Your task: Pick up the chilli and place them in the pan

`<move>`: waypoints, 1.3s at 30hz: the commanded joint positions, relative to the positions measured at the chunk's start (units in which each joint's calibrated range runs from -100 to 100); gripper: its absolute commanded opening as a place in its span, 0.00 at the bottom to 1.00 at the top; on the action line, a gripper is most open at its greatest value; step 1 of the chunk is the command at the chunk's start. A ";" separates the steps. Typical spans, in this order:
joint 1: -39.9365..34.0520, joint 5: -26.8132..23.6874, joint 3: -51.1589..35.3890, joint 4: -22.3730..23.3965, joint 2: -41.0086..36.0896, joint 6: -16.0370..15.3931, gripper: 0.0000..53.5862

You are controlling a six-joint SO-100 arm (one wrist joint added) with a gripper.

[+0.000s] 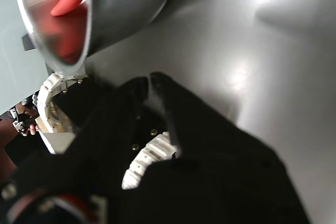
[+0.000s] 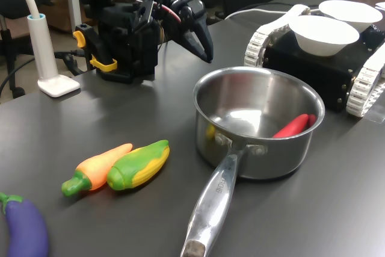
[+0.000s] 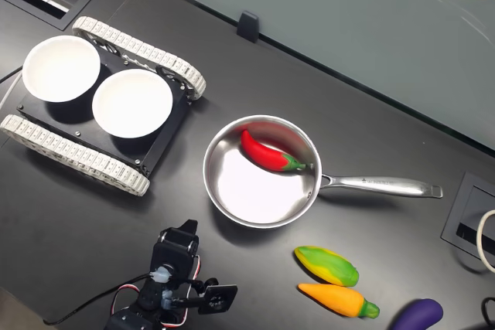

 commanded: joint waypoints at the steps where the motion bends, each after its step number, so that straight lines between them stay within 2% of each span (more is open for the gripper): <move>1: 1.37 0.63 1.47 -0.29 -0.16 -0.83 0.00; 7: 1.48 0.73 9.65 -6.09 -0.16 -0.66 0.00; 15: 1.48 0.73 16.10 -11.46 -0.16 -0.32 0.00; 39: 2.63 0.29 16.19 -11.71 -0.24 -0.07 0.00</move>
